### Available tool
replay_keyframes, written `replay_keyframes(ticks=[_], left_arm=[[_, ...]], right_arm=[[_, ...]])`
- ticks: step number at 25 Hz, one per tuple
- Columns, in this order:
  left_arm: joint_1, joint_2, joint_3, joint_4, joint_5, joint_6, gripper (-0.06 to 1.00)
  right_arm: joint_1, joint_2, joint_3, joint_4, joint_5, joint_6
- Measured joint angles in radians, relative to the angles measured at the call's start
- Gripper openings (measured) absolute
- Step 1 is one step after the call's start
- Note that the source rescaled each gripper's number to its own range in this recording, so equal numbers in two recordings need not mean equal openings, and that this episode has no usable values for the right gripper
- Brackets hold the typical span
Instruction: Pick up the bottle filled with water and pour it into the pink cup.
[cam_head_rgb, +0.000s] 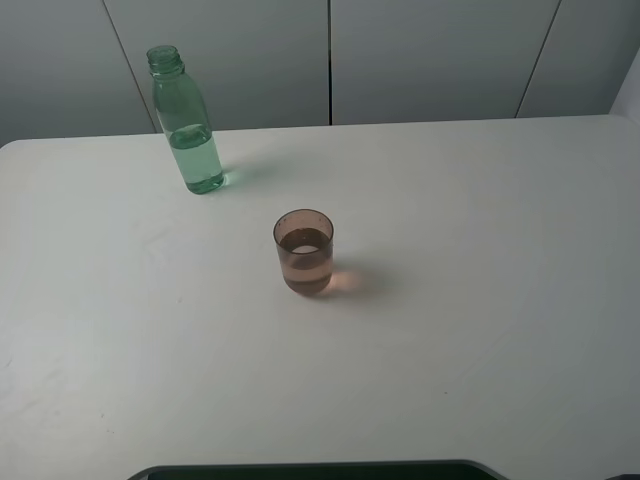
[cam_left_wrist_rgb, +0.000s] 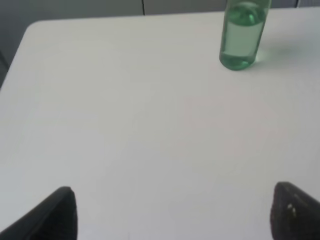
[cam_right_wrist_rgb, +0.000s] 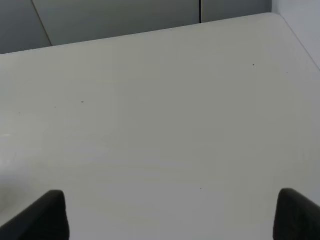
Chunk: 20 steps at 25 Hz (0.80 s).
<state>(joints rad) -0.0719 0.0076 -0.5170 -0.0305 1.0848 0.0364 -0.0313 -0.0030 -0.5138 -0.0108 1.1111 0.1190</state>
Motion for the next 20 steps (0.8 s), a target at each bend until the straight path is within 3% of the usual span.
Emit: replay_keyframes(ticks=[20], left_arm=[[0.0, -0.008, 0.002, 0.006, 0.0, -0.007, 1.0]], right_arm=[[0.0, 0.0, 0.0, 0.0, 0.0, 0.0]])
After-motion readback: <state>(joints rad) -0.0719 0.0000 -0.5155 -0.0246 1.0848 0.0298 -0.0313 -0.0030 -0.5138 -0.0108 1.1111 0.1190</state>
